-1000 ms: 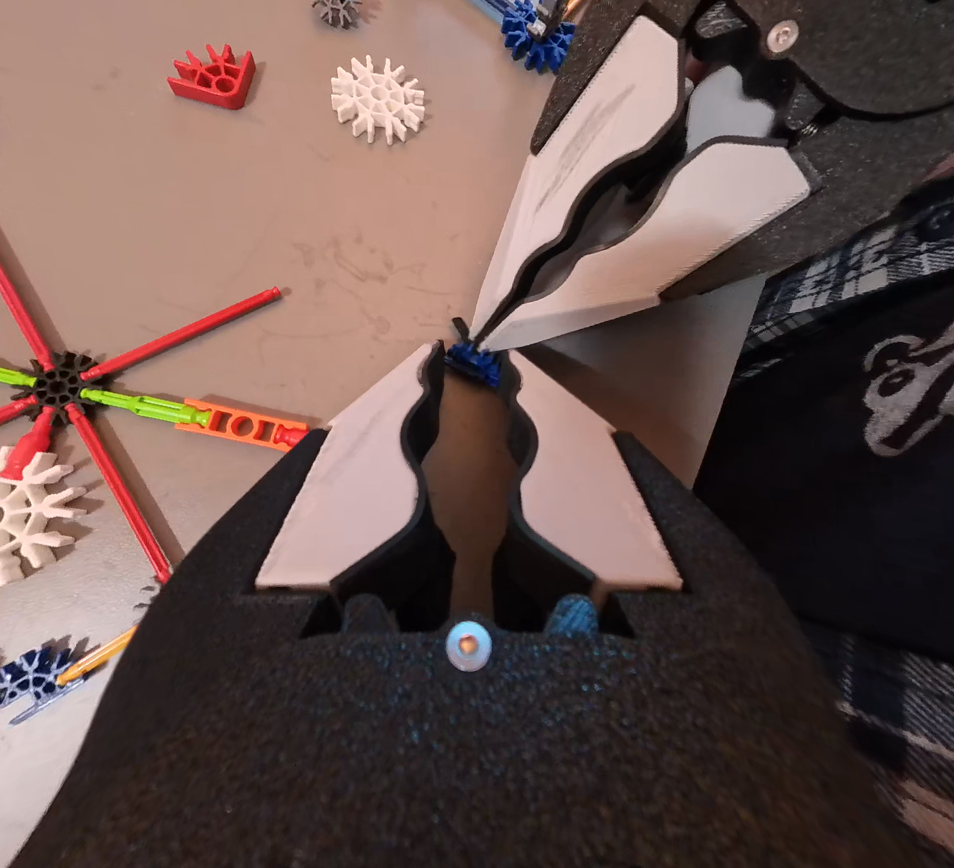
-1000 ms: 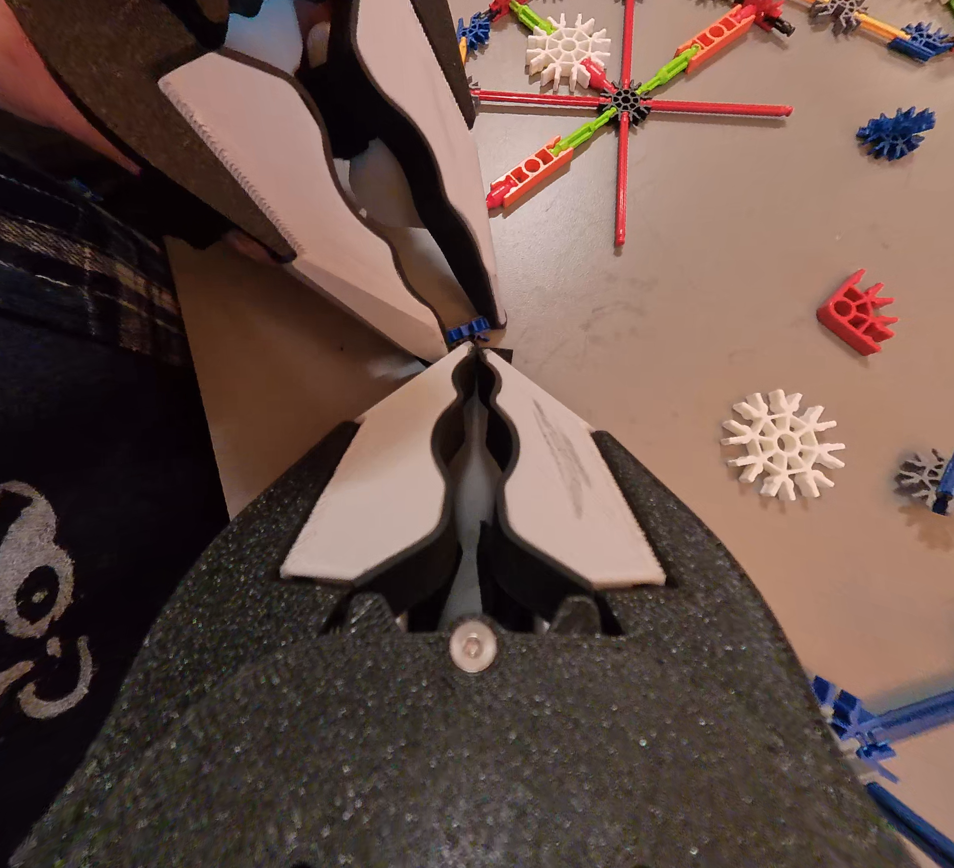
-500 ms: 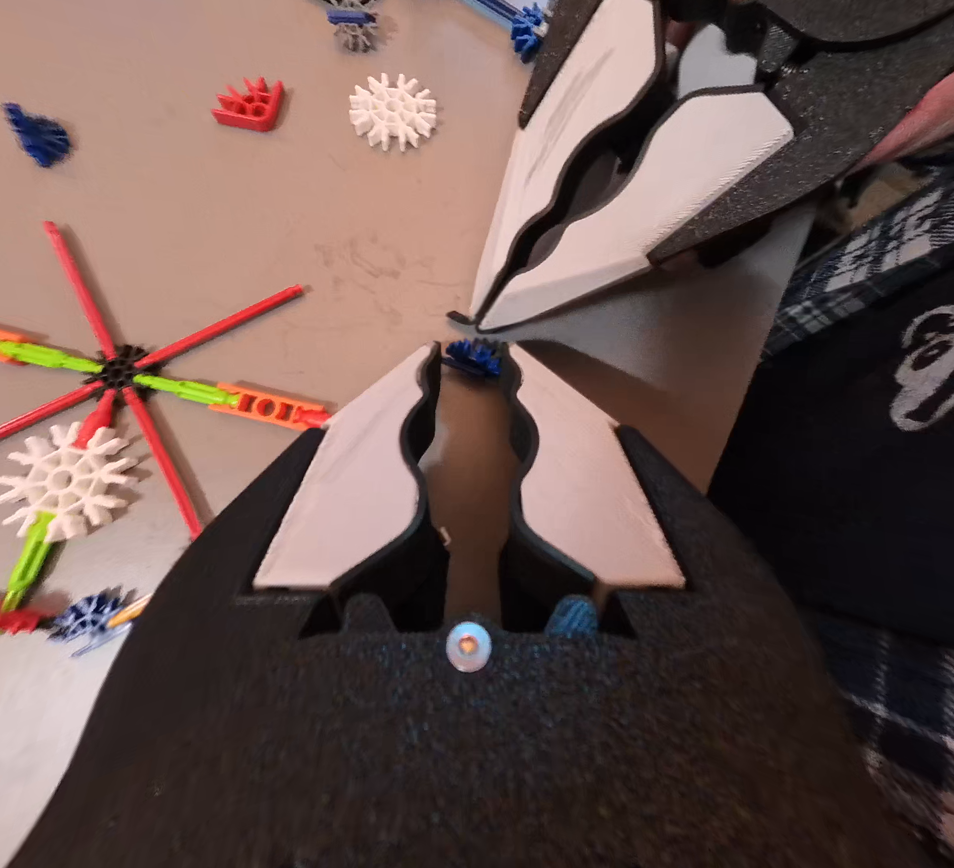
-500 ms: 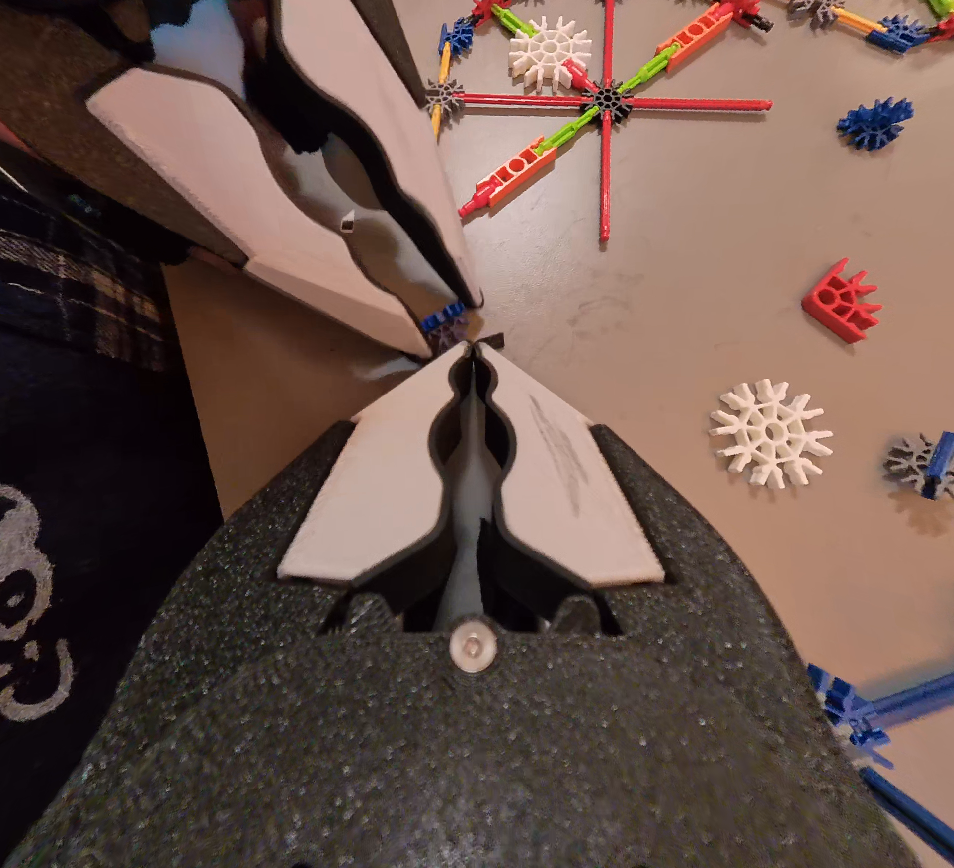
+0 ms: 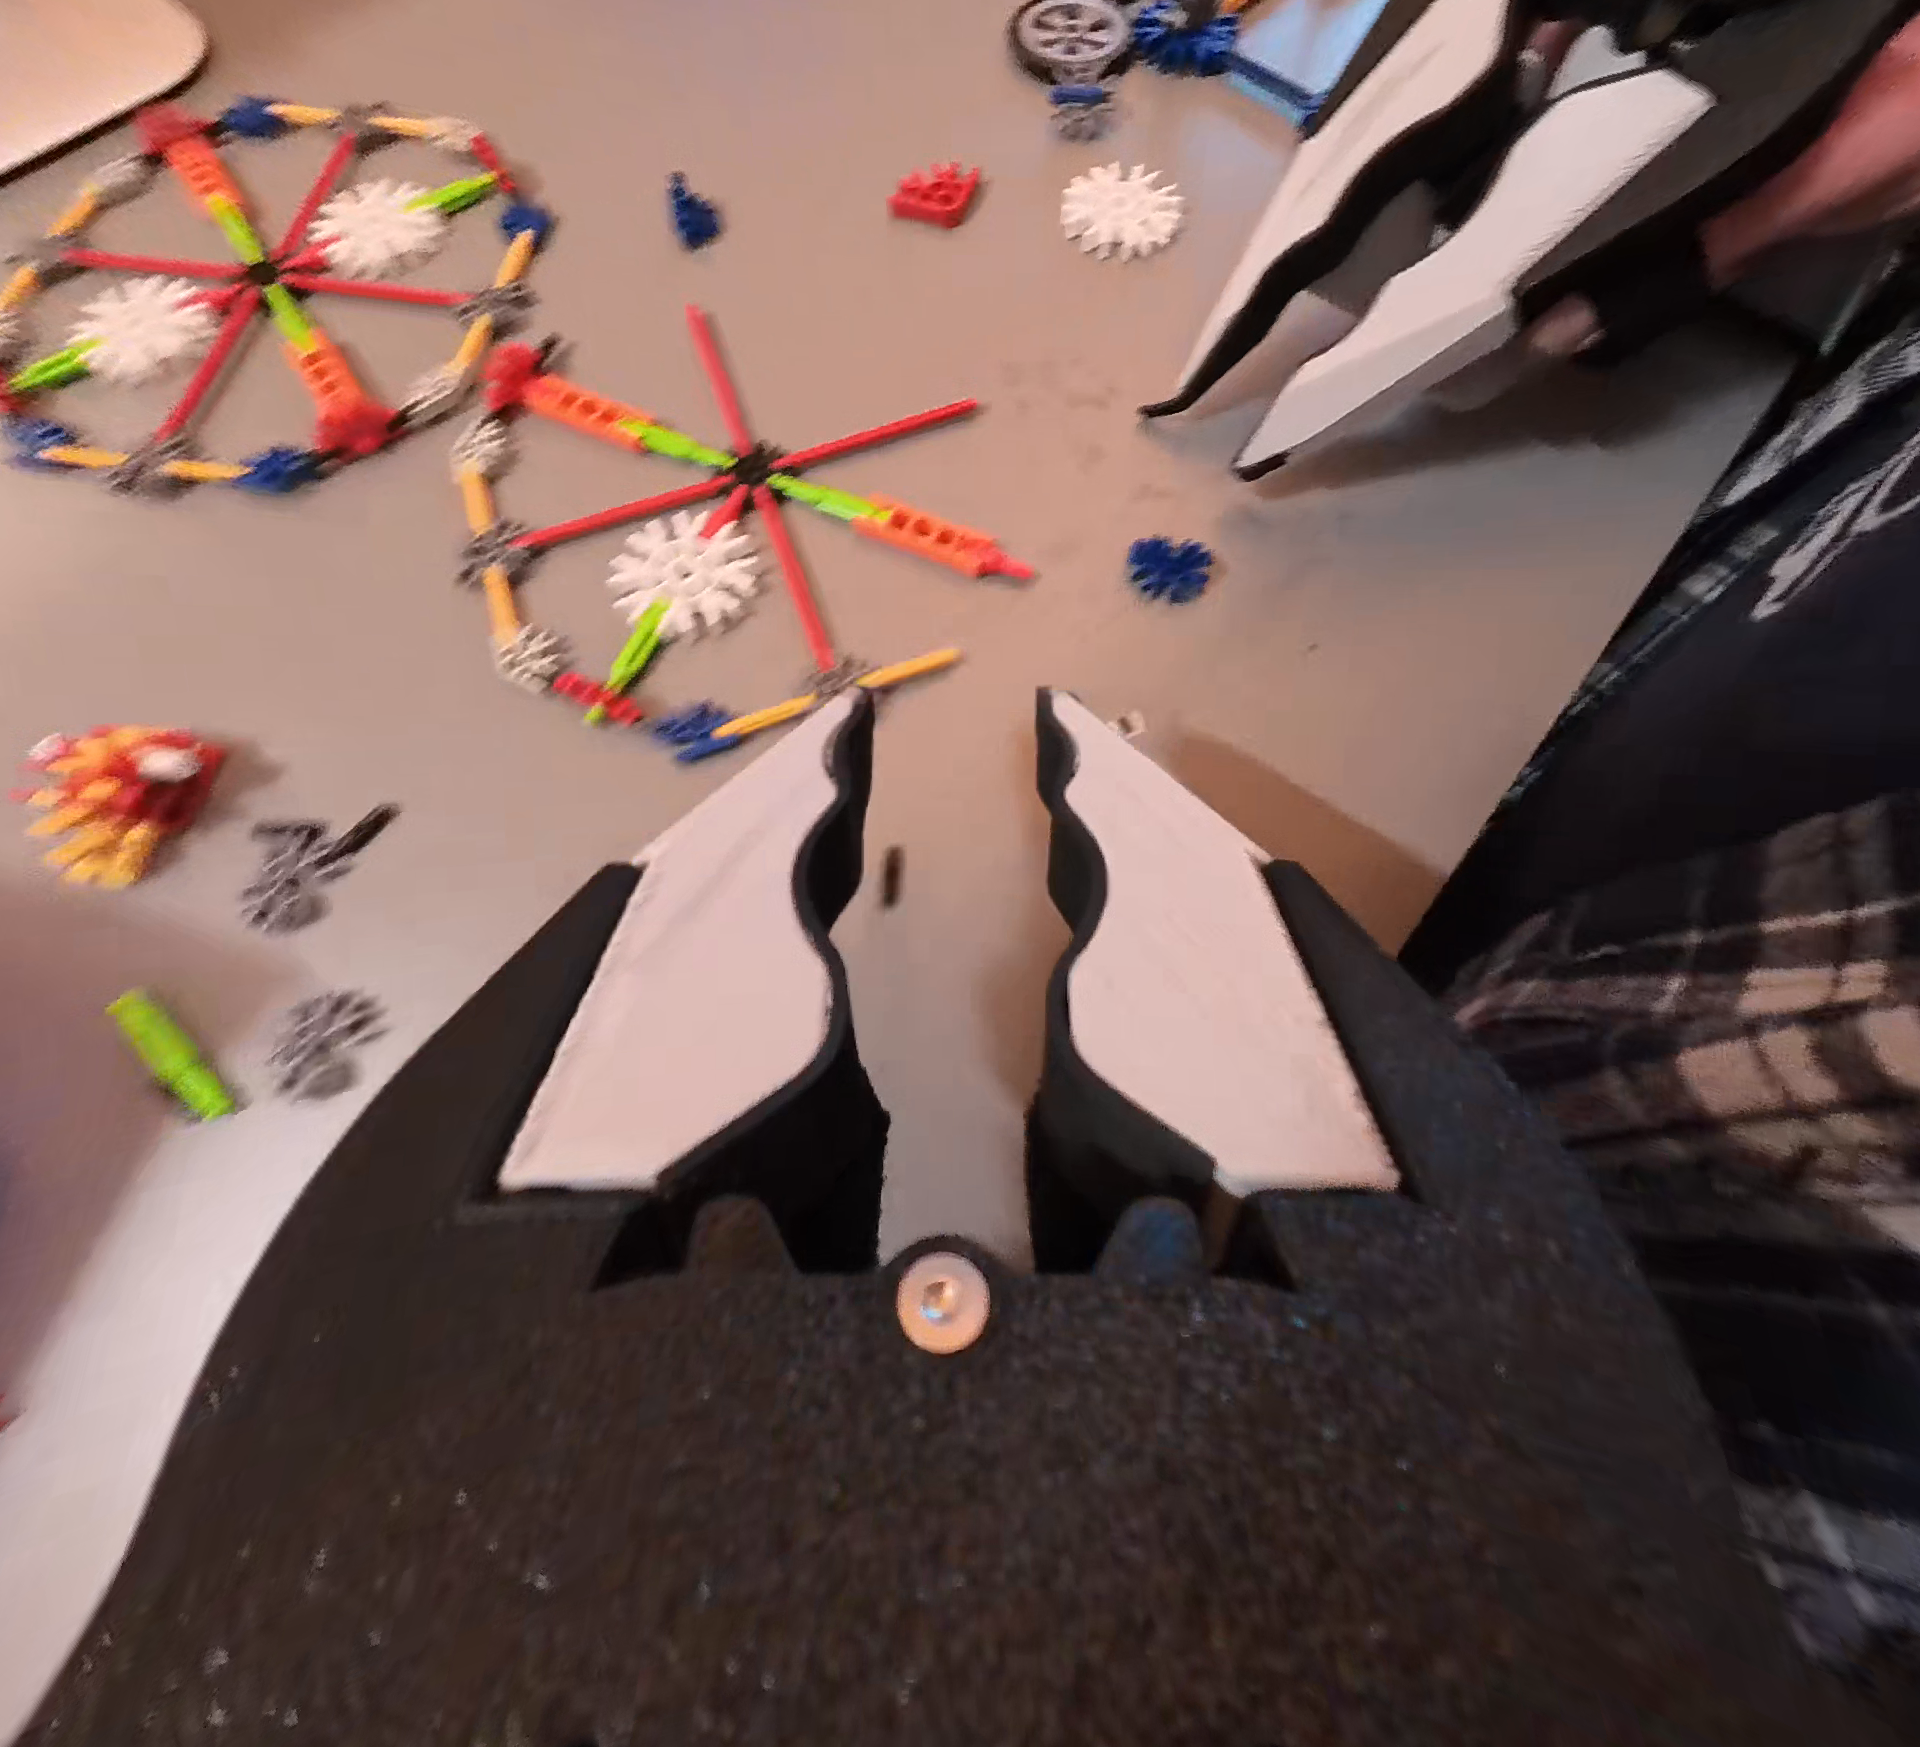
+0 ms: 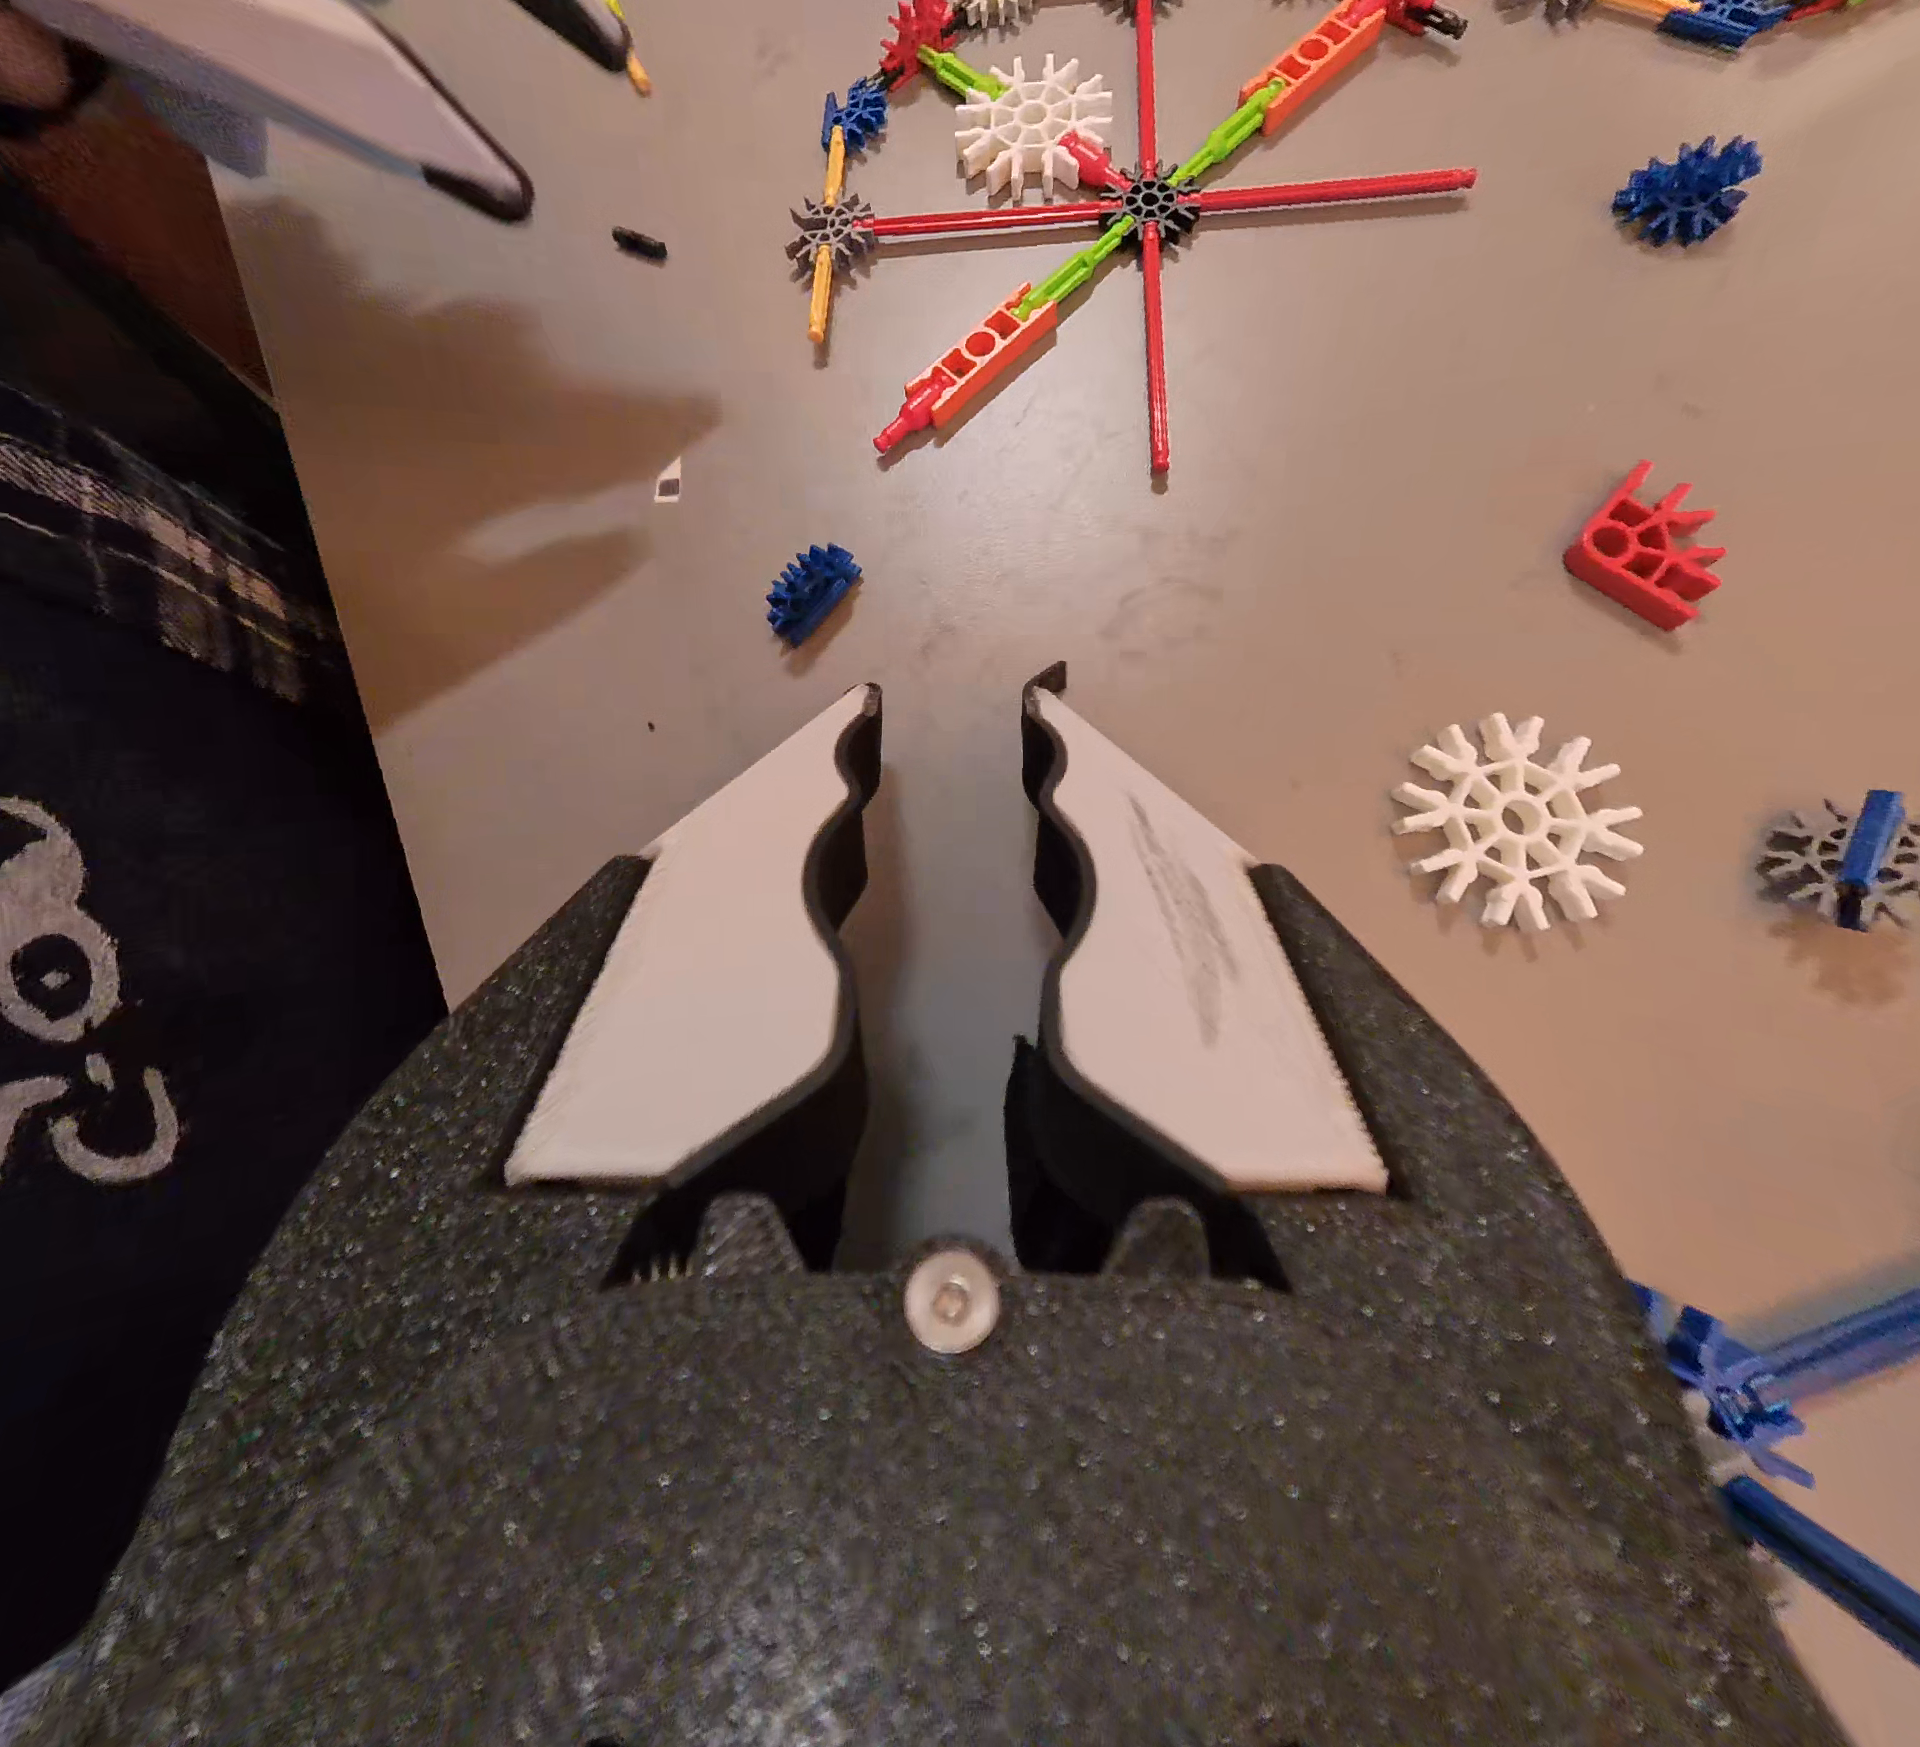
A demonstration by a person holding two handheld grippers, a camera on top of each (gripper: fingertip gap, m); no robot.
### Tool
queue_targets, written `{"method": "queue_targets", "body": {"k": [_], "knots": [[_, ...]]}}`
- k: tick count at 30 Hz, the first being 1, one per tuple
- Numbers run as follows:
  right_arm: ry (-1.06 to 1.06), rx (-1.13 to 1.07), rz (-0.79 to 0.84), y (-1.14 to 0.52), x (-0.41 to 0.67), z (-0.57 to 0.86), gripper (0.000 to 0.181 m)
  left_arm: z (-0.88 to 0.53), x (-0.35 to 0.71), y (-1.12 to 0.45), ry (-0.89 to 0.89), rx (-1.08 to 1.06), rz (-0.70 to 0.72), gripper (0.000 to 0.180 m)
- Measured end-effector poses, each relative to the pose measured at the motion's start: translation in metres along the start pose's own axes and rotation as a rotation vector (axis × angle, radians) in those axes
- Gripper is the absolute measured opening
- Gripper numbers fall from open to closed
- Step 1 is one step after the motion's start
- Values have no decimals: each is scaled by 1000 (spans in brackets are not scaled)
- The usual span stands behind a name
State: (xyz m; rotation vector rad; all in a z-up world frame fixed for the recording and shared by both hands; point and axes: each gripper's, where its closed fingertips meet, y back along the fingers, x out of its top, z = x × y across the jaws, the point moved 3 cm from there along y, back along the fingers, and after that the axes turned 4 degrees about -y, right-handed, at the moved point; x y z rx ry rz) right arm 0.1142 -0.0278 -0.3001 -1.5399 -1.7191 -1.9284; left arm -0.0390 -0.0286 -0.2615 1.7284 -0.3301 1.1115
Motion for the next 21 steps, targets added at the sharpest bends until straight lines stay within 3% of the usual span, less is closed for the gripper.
{"method": "queue_targets", "body": {"k": [8,11,13,21], "knots": [[50,63,-17,-16,16,-21,37,-74,-20,54,-22,226,-22,26],[74,31,-52,-28,15,-26,28,-103,-27,77,-30,310,-35,25],[98,-4,-64,-29,16,-24,8,-123,-32,93,-42,366,-55,24],[-11,-114,-26,-28,24,-5,8,-210,-43,153,-90,511,-222,28]]}}
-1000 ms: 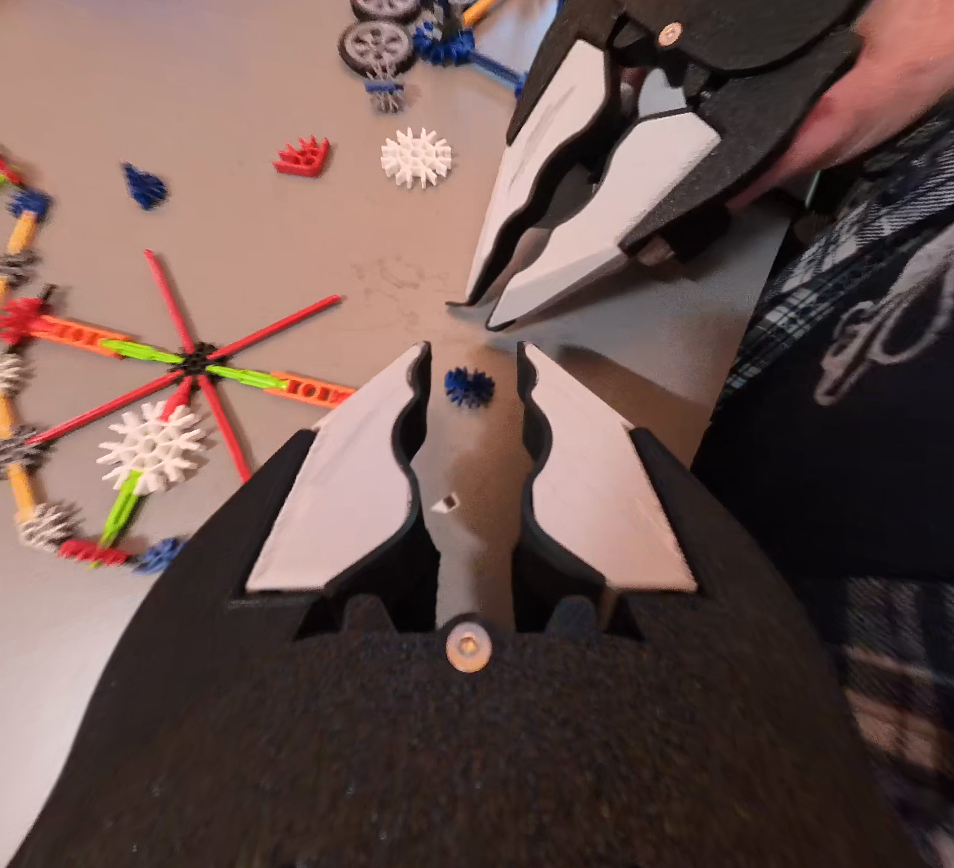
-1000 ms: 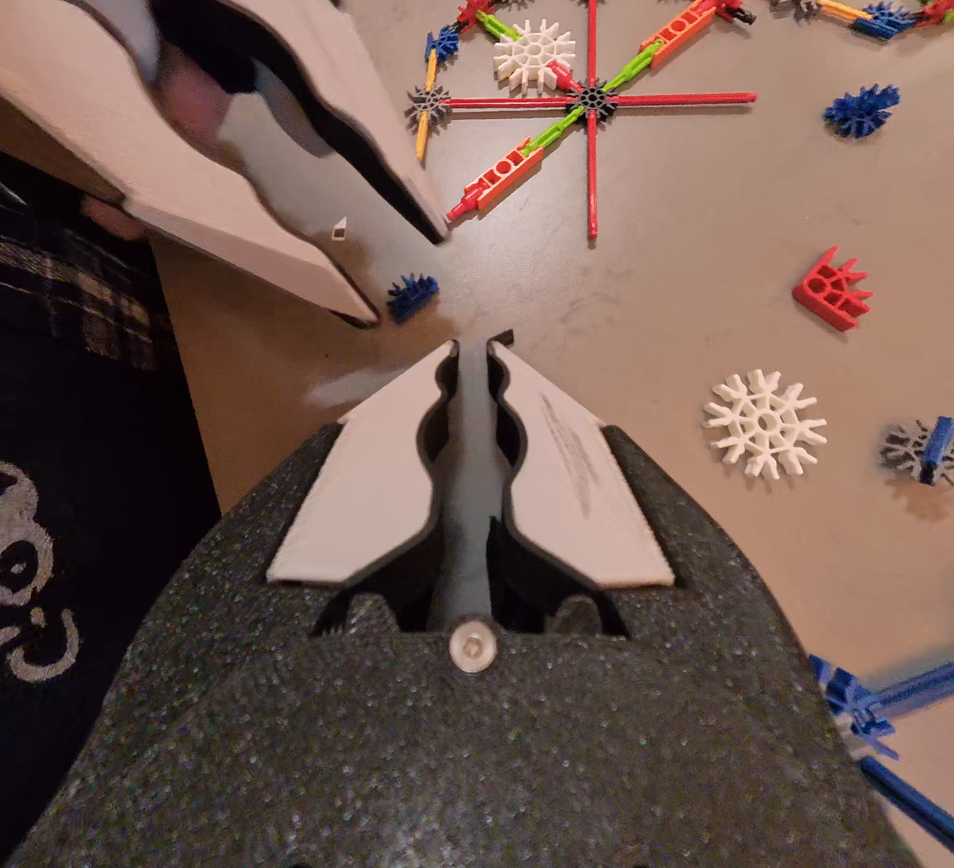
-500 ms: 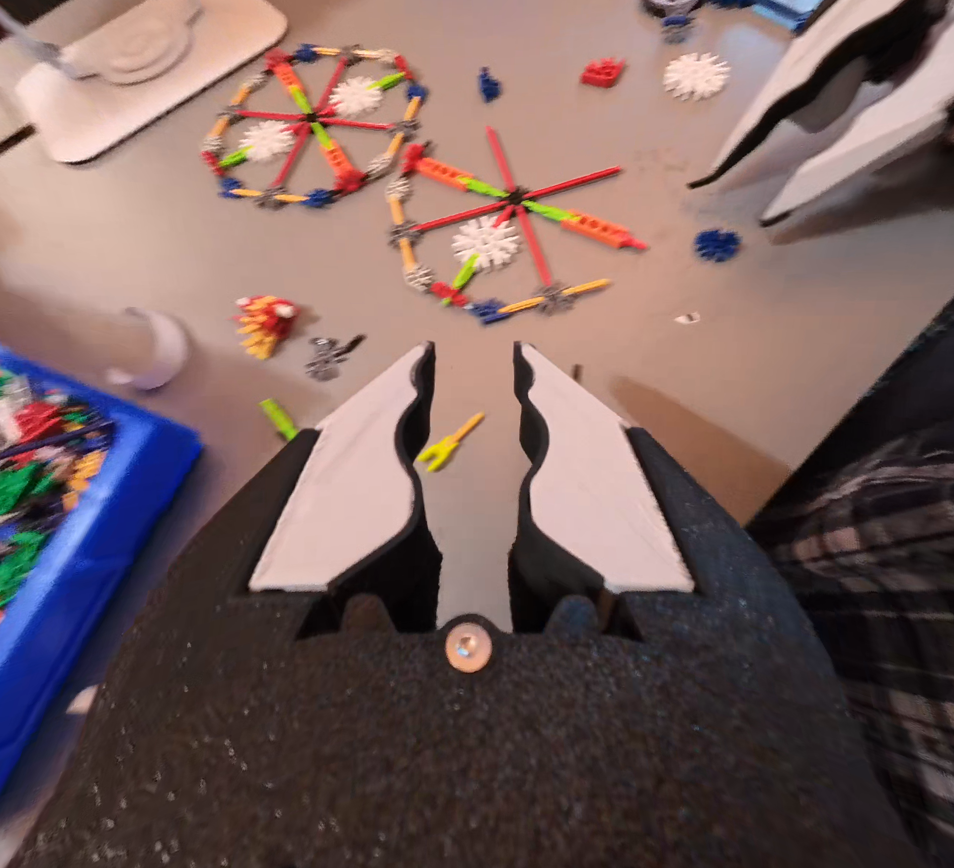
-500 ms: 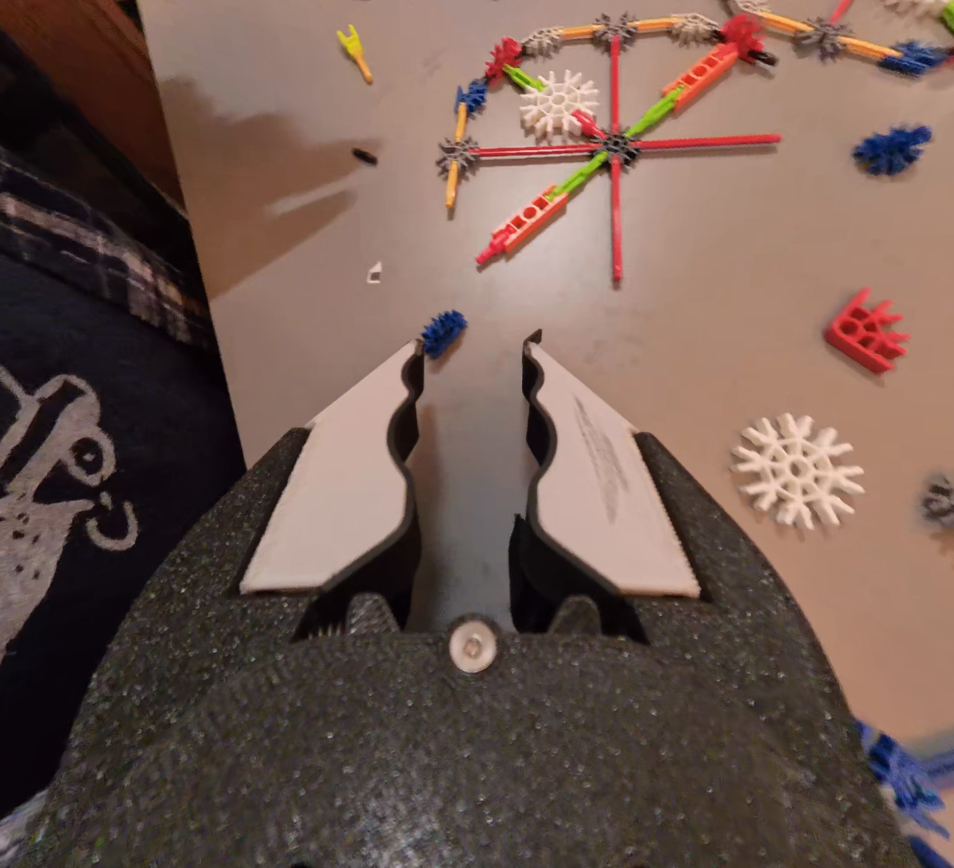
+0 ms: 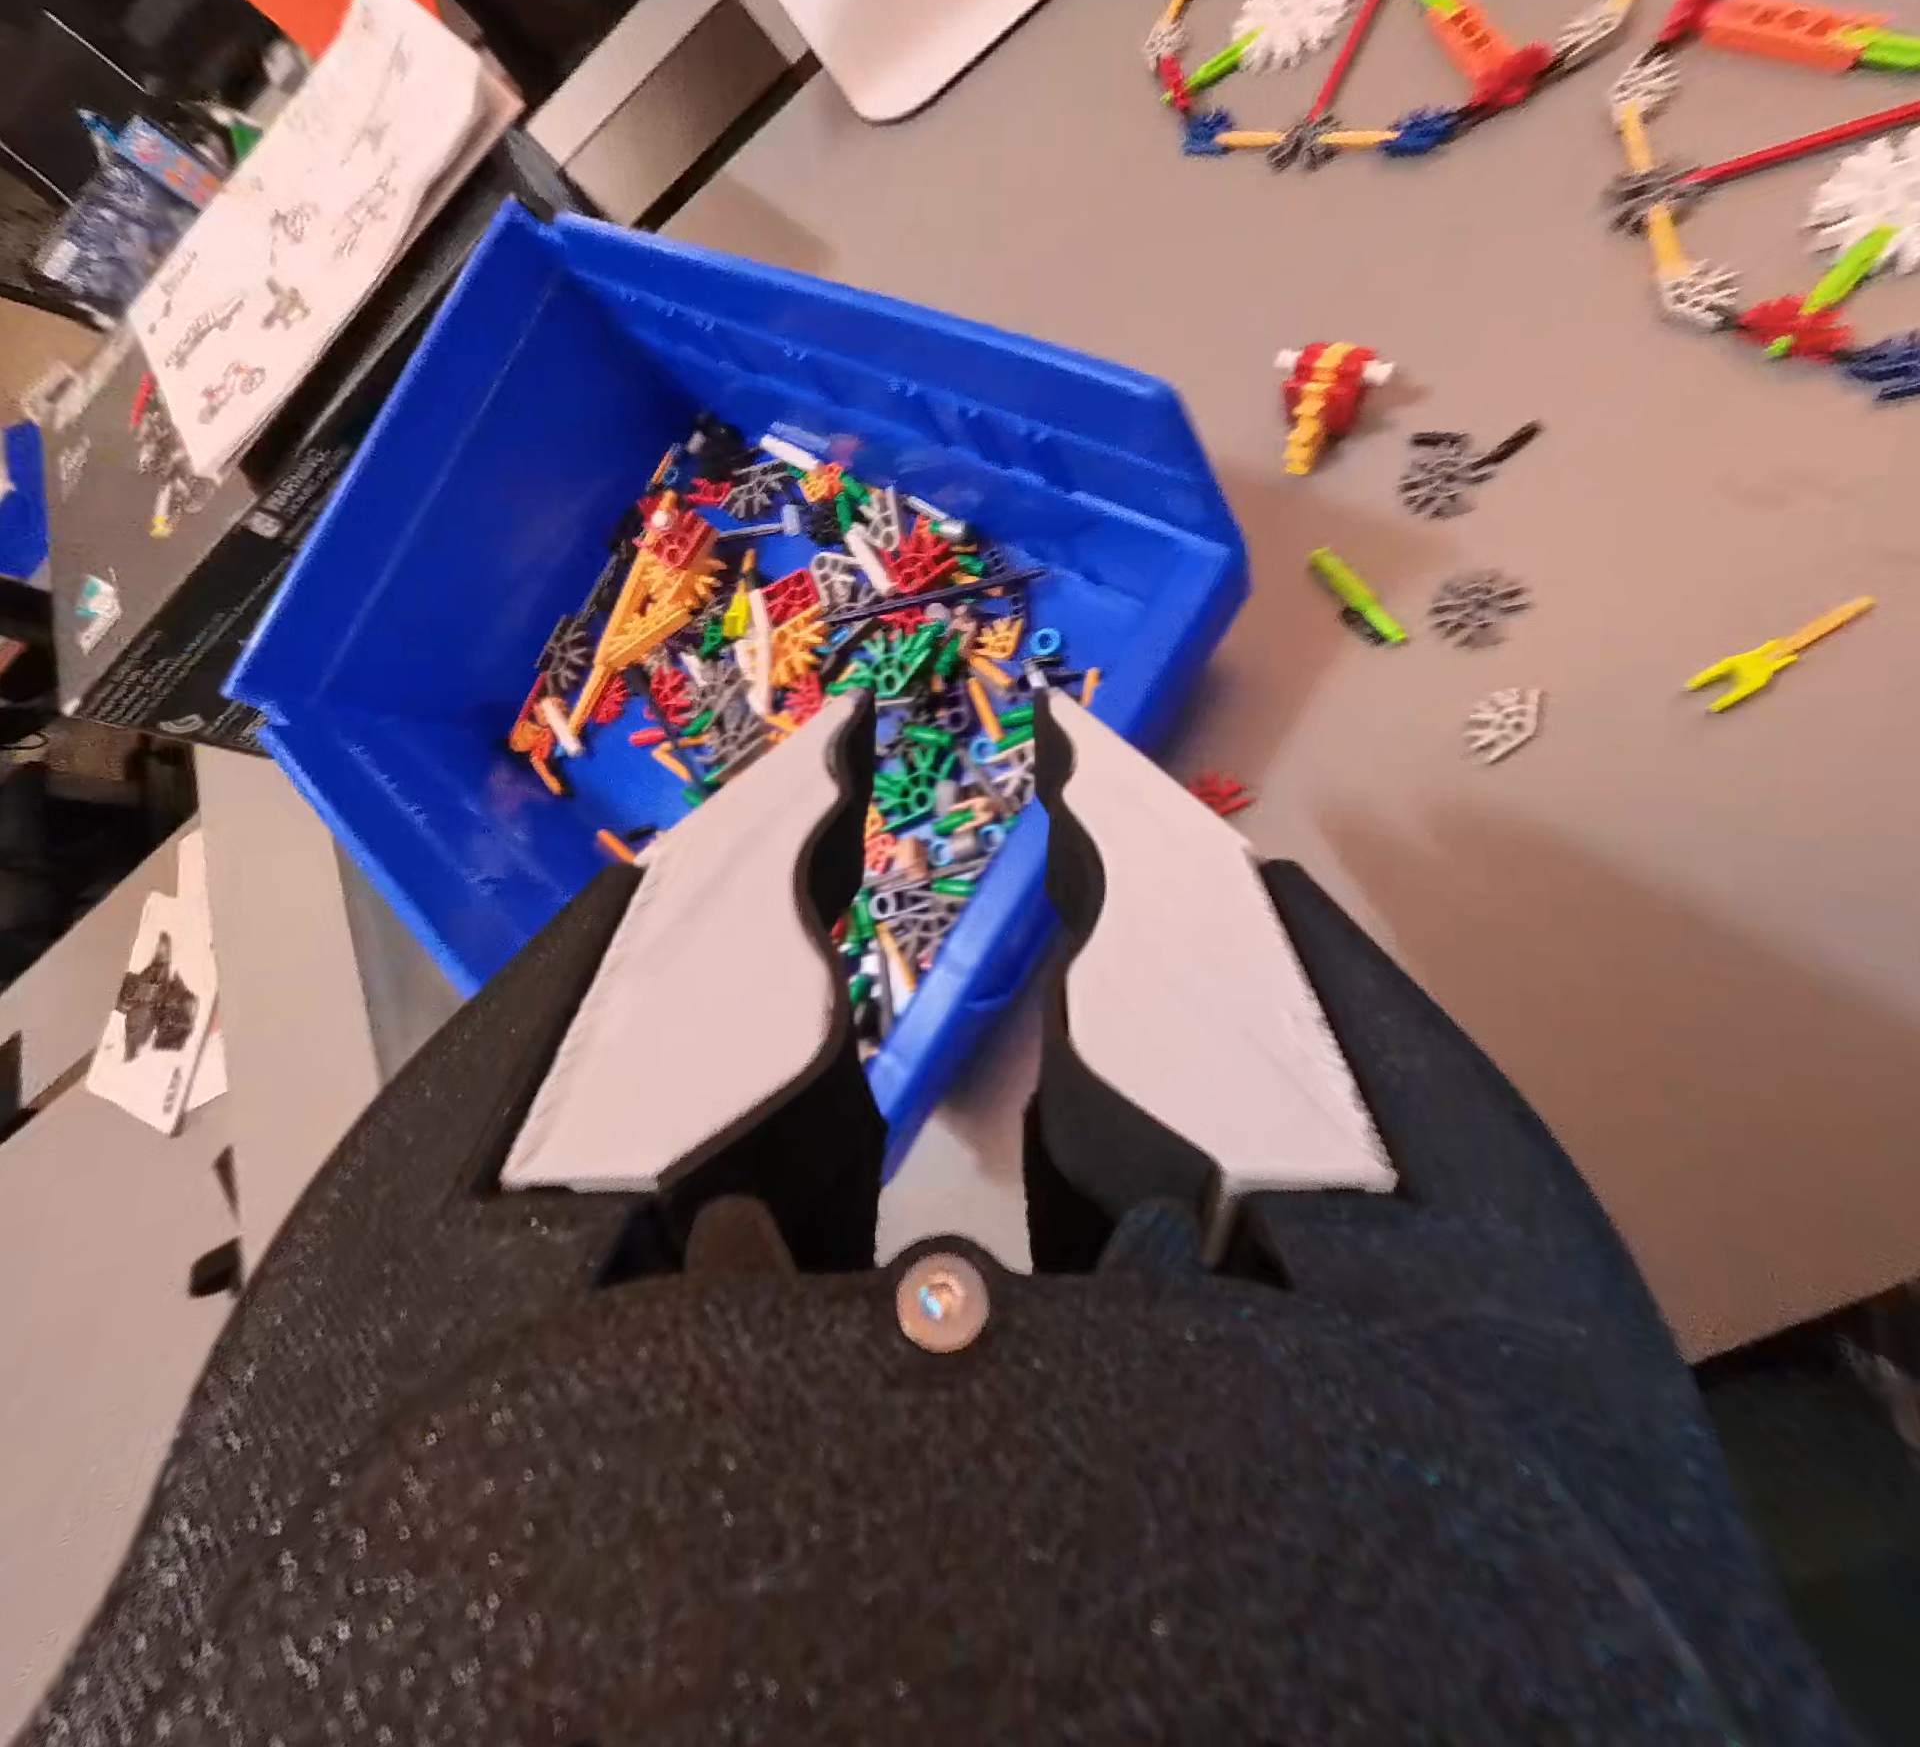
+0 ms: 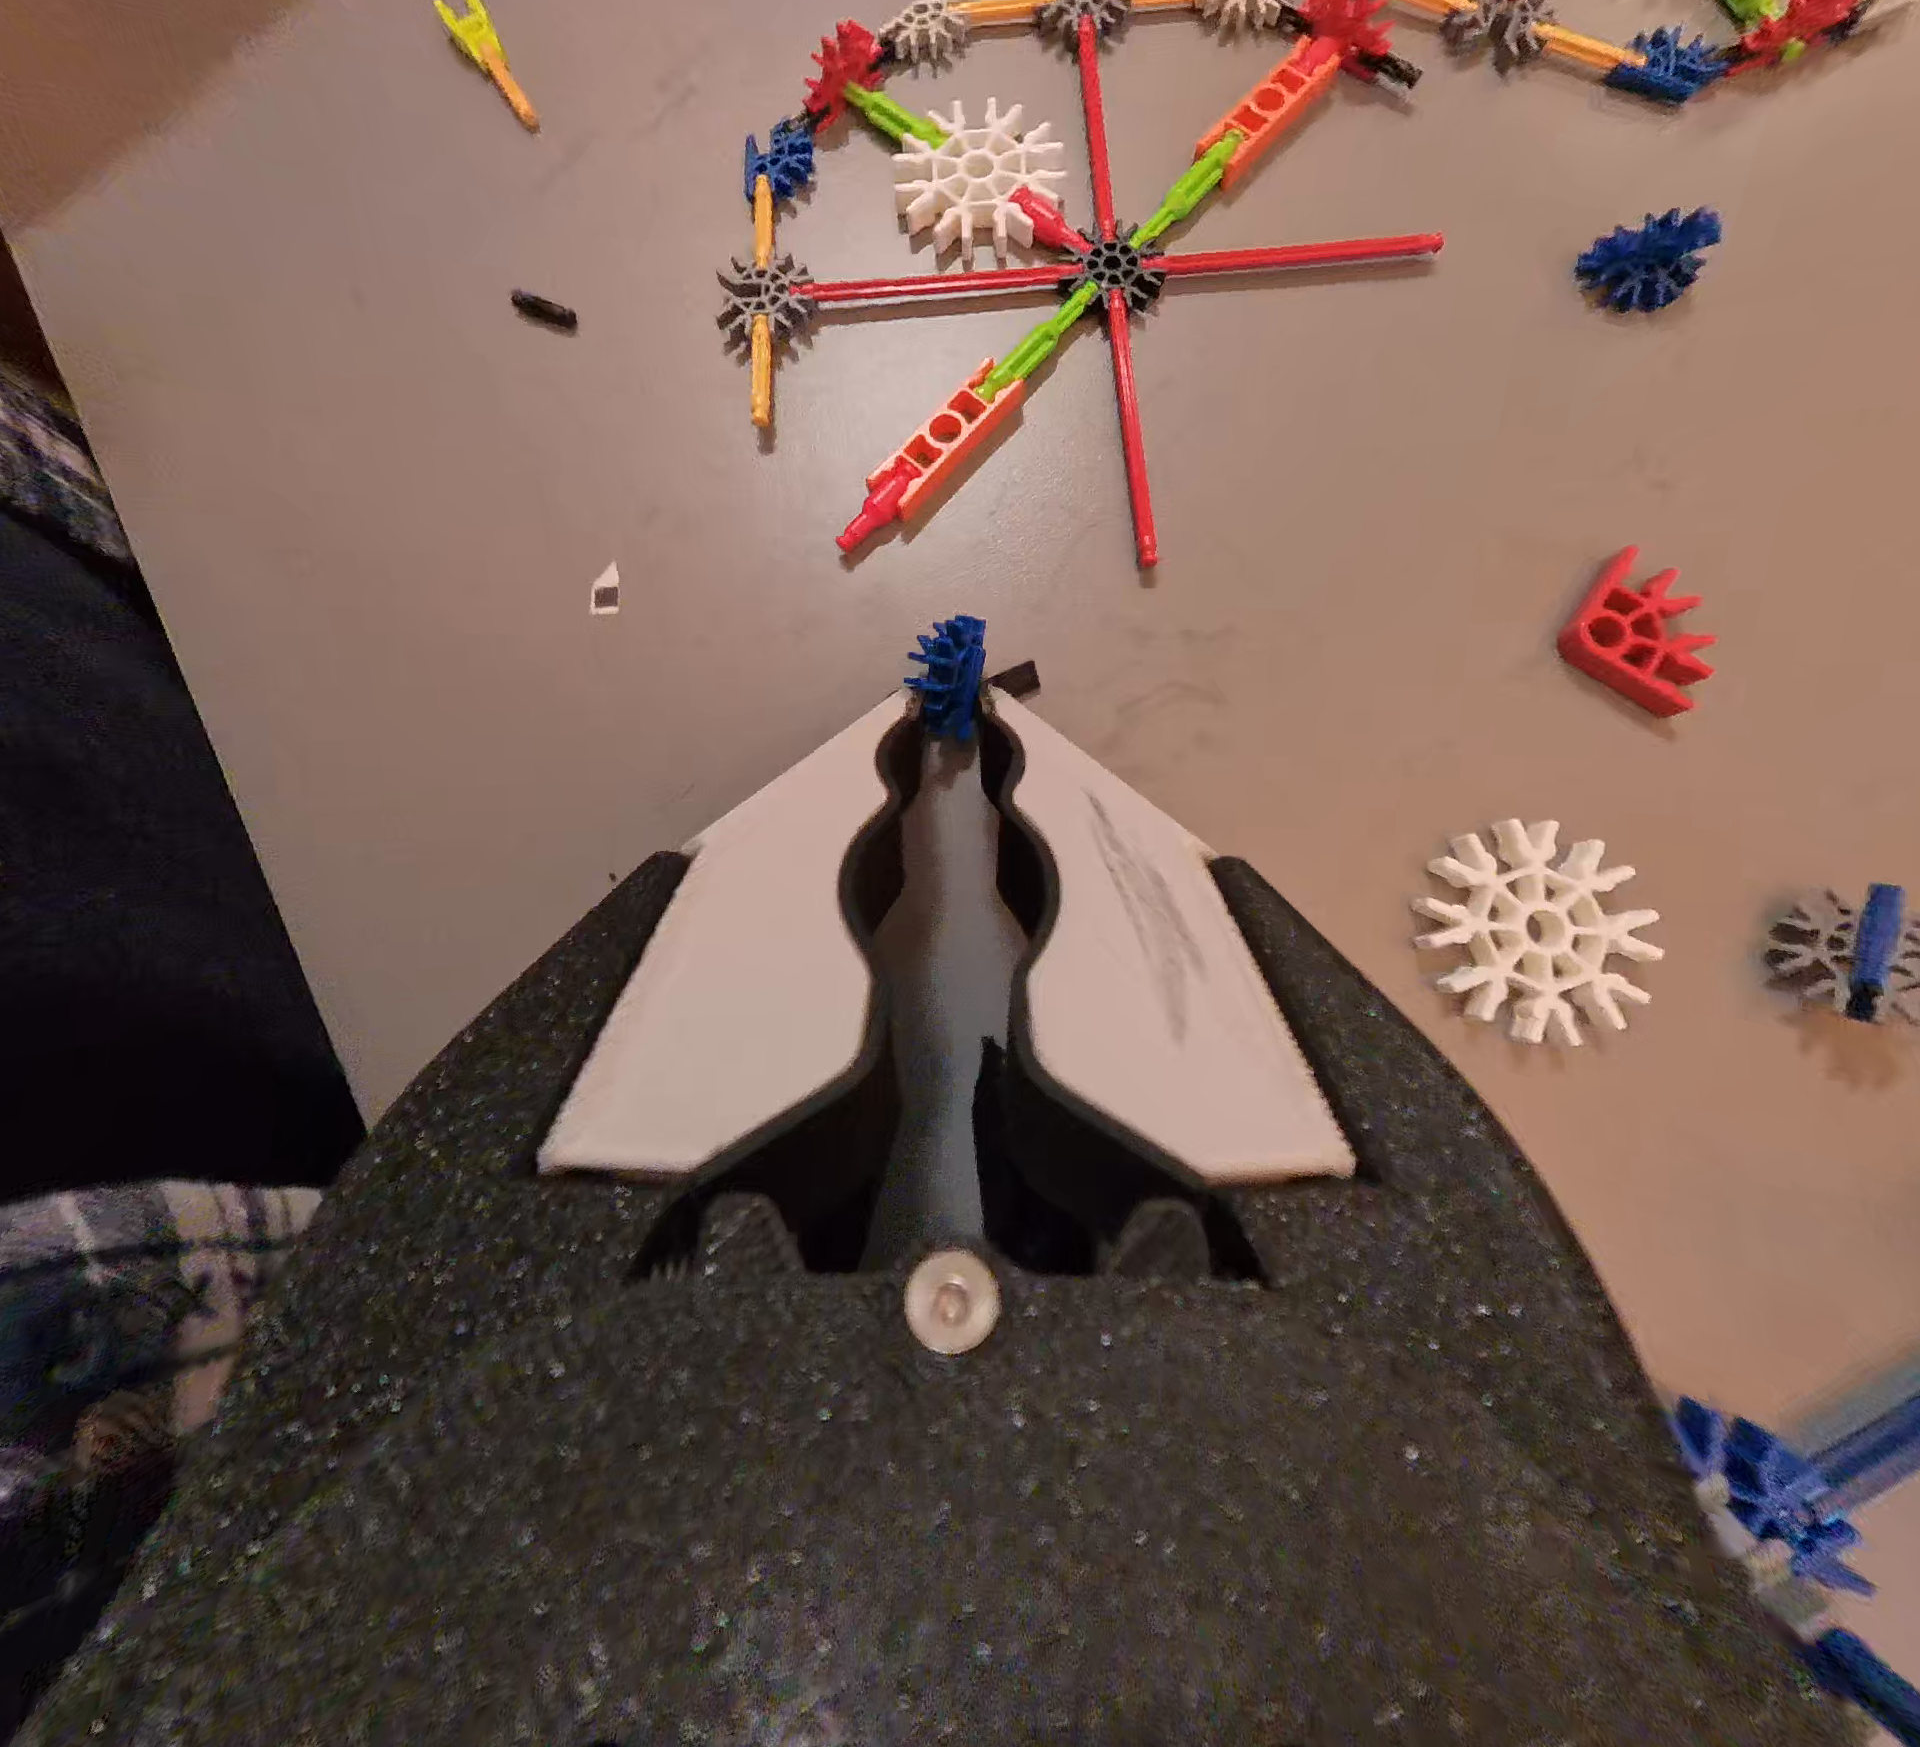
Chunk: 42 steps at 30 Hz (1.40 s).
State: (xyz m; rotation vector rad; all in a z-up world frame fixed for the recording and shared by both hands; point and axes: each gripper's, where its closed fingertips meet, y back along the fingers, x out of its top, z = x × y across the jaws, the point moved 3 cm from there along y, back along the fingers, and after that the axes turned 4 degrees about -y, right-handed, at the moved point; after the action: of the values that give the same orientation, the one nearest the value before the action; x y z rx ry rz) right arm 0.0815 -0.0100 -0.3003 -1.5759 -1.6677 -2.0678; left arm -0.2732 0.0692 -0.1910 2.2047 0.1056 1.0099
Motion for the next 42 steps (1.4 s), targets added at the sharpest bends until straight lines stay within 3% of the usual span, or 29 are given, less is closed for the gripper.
{"method": "queue_targets", "body": {"k": [6,15,17,20,21,26,30,42], "knots": [[-64,22,5,-1,2,6,9,-52,-10,-20,-86,-31,-140,31],[-92,47,11,-5,0,11,9,-34,-14,-93,-144,-363,-233,35],[-94,47,12,-5,0,11,9,-32,-14,-110,-144,-399,-255,43],[-100,51,12,-6,0,13,9,-34,-23,-133,-100,-454,-329,74],[-101,53,12,-6,0,13,9,-34,-27,-138,-97,-473,-353,73],[-112,61,12,-6,0,14,9,-35,-38,-150,-67,-530,-397,54],[-122,71,11,-6,1,14,9,-57,-47,-152,-76,-455,-439,10],[-144,92,6,0,-4,15,9,-114,-35,-134,-18,-357,-387,10]]}}
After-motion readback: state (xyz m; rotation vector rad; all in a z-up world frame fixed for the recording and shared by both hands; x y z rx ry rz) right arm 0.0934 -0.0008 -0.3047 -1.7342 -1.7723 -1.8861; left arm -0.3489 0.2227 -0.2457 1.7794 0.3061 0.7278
